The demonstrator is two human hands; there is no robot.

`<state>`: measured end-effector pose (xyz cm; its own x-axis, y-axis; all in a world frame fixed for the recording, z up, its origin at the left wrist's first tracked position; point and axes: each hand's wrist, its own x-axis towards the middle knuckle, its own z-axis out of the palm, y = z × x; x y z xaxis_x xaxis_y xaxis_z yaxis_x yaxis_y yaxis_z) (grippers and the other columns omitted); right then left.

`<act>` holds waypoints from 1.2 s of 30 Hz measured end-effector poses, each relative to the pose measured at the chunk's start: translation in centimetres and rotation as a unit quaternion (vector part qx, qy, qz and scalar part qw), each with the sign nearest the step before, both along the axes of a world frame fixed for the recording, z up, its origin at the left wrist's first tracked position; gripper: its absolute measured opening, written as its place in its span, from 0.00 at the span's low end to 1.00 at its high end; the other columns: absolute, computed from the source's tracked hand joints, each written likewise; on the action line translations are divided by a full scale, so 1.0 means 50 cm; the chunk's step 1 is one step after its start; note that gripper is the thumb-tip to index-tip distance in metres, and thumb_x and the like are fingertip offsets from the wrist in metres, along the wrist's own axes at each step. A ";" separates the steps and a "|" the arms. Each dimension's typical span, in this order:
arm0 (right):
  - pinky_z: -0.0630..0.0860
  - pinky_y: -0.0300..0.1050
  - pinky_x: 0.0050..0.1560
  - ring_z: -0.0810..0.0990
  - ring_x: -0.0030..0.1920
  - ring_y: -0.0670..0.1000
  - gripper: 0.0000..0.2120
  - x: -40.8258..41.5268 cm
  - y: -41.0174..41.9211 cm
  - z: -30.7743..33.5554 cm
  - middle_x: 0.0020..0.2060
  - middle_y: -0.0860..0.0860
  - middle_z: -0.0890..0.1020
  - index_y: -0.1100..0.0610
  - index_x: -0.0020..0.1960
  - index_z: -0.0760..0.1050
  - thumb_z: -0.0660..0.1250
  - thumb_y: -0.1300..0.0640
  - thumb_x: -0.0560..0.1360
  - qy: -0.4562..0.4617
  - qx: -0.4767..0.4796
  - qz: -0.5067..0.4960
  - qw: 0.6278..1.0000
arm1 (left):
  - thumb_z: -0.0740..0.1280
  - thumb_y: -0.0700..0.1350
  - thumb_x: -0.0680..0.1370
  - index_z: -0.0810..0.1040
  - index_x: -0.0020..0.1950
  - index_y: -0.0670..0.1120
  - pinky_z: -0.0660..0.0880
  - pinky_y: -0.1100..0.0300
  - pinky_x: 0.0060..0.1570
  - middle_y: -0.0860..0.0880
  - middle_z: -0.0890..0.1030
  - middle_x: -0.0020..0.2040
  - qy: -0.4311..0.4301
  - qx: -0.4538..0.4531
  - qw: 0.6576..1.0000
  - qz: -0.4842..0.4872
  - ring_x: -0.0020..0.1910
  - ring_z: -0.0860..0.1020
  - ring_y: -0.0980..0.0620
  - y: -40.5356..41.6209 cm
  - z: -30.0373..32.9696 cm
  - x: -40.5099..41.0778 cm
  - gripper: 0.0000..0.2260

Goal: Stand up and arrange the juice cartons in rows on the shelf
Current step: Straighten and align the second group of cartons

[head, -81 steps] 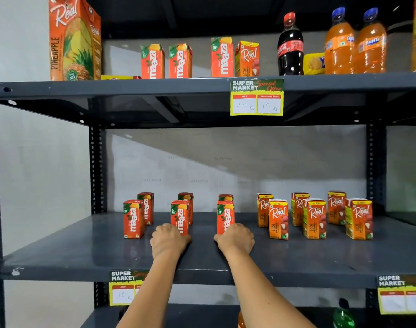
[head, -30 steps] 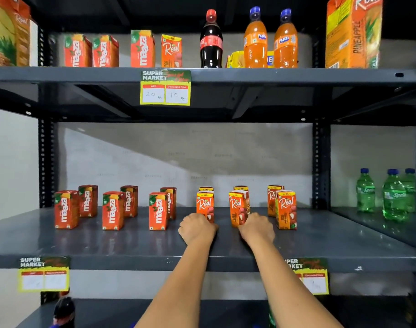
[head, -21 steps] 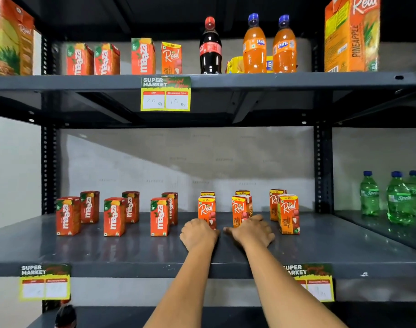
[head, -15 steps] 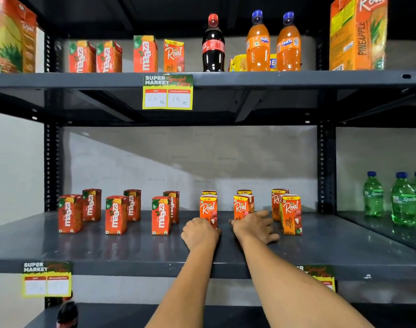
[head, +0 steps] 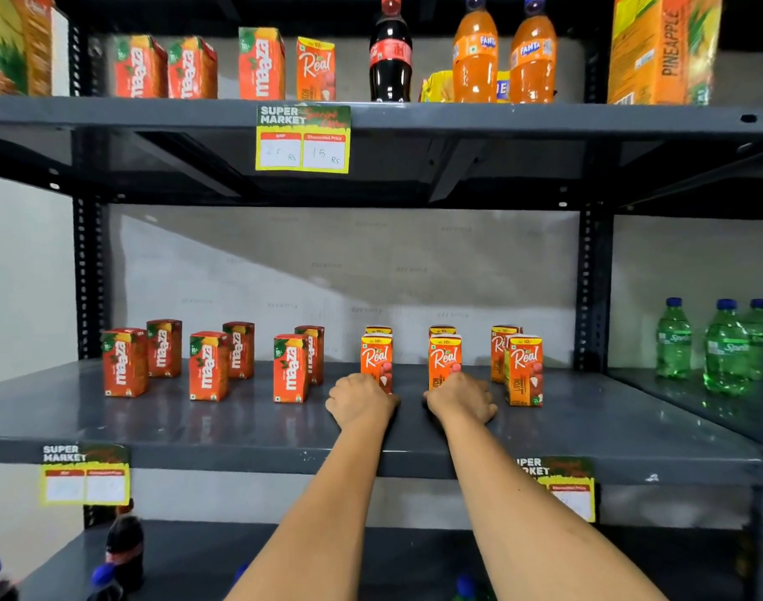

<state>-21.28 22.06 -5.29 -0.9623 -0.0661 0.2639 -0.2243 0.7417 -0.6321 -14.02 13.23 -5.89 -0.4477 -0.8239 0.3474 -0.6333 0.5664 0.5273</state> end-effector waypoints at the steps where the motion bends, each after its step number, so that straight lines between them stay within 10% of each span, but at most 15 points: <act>1: 0.69 0.51 0.62 0.71 0.65 0.58 0.30 0.002 0.002 0.000 0.65 0.59 0.74 0.58 0.66 0.71 0.71 0.44 0.70 0.000 0.000 0.001 1.000 | 0.69 0.59 0.70 0.72 0.65 0.42 0.71 0.53 0.57 0.43 0.75 0.62 -0.002 0.002 1.000 -0.001 0.61 0.73 0.44 0.000 0.000 0.000 0.30; 24: 0.70 0.50 0.61 0.74 0.63 0.57 0.25 0.013 0.005 0.000 0.62 0.57 0.77 0.57 0.63 0.74 0.70 0.45 0.71 0.002 0.014 -0.022 1.000 | 0.68 0.58 0.73 0.75 0.61 0.43 0.73 0.55 0.53 0.44 0.77 0.59 -0.015 -0.020 1.000 -0.005 0.58 0.76 0.45 -0.005 0.001 0.000 0.24; 36: 0.71 0.49 0.64 0.71 0.68 0.57 0.44 0.030 0.037 0.007 0.67 0.59 0.71 0.66 0.70 0.58 0.76 0.45 0.66 -0.025 -0.013 -0.020 0.999 | 0.70 0.58 0.70 0.68 0.65 0.40 0.71 0.55 0.58 0.42 0.75 0.62 0.012 0.035 0.999 -0.014 0.61 0.73 0.45 -0.002 0.008 0.009 0.31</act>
